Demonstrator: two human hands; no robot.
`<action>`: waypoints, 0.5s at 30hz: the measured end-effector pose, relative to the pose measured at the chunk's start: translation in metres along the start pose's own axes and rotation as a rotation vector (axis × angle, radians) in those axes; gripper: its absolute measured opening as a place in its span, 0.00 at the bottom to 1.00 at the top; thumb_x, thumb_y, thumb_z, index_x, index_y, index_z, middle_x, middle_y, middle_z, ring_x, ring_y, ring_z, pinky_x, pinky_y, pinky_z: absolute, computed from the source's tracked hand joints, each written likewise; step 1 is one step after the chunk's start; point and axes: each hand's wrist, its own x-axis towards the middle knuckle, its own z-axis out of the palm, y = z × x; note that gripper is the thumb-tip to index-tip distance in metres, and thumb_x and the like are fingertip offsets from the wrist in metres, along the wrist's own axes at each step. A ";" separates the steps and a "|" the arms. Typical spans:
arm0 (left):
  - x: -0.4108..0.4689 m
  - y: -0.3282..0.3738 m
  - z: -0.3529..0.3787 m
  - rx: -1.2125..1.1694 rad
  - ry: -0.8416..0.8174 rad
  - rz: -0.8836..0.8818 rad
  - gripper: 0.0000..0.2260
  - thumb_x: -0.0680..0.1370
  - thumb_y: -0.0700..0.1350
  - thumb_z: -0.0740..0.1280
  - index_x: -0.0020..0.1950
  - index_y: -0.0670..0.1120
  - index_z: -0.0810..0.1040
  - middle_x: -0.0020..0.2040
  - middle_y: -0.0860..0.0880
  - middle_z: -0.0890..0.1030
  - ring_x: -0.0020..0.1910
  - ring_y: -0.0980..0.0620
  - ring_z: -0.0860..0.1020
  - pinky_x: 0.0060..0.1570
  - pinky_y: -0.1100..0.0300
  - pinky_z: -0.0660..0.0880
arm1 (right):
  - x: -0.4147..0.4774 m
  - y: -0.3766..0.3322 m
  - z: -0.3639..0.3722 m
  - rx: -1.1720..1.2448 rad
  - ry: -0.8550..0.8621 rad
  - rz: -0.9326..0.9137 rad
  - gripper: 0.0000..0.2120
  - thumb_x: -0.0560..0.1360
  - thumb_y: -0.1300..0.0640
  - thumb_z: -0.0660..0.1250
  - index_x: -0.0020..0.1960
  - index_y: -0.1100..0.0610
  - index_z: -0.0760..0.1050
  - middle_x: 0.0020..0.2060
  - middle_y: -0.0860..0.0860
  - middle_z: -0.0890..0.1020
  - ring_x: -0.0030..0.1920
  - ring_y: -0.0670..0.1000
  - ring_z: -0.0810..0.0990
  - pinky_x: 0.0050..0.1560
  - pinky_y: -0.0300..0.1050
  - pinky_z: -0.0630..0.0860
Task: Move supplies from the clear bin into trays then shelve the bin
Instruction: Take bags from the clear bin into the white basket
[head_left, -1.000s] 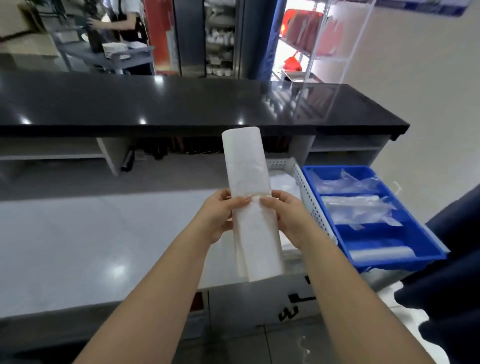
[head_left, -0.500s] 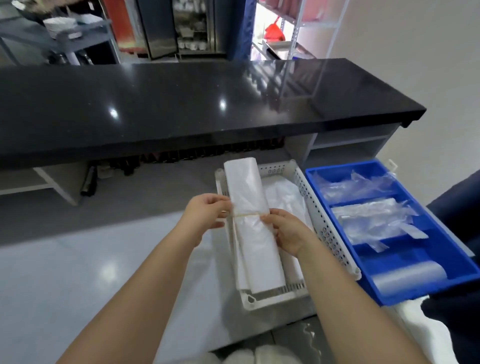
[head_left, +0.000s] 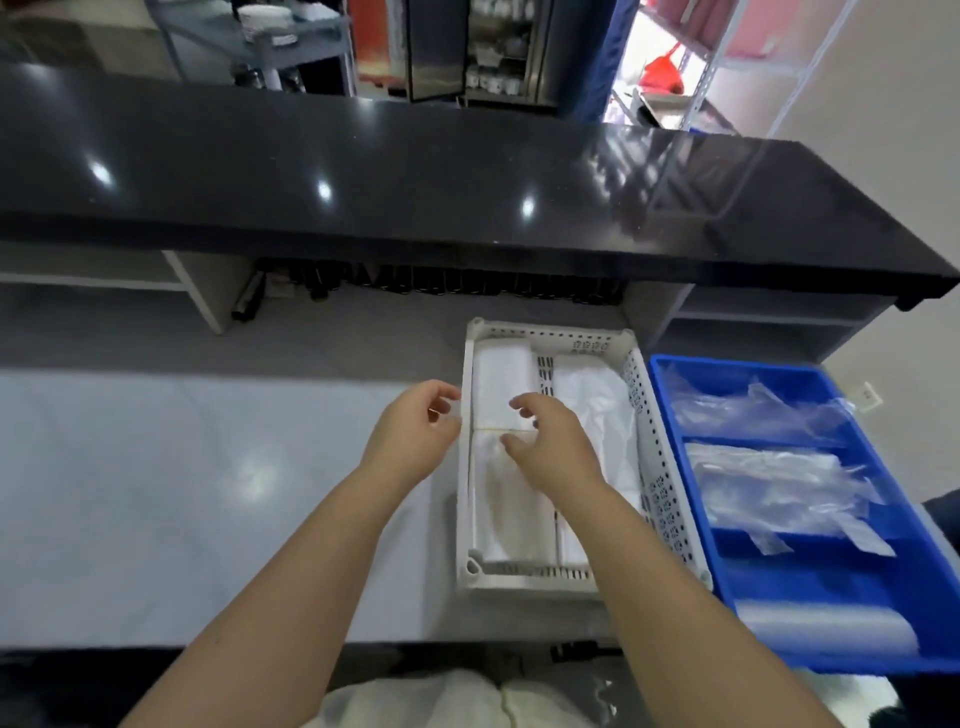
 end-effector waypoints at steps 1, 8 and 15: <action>-0.010 -0.001 0.000 0.081 0.037 0.025 0.11 0.75 0.44 0.67 0.57 0.53 0.77 0.51 0.53 0.79 0.50 0.54 0.77 0.49 0.57 0.74 | -0.005 -0.005 -0.002 -0.050 -0.016 -0.090 0.18 0.72 0.56 0.70 0.61 0.49 0.72 0.56 0.47 0.76 0.58 0.49 0.73 0.52 0.45 0.73; -0.102 -0.033 -0.016 0.572 0.276 -0.015 0.16 0.76 0.49 0.64 0.64 0.53 0.74 0.60 0.52 0.78 0.60 0.47 0.72 0.56 0.50 0.69 | -0.046 -0.049 0.023 -0.335 -0.105 -0.636 0.17 0.72 0.57 0.70 0.60 0.54 0.75 0.55 0.51 0.80 0.56 0.56 0.74 0.56 0.51 0.71; -0.218 -0.091 -0.085 0.649 0.515 -0.305 0.16 0.76 0.48 0.64 0.64 0.54 0.74 0.62 0.52 0.78 0.61 0.47 0.71 0.58 0.48 0.65 | -0.117 -0.127 0.100 -0.325 -0.273 -0.959 0.16 0.72 0.59 0.69 0.59 0.55 0.76 0.54 0.53 0.80 0.54 0.58 0.74 0.53 0.52 0.71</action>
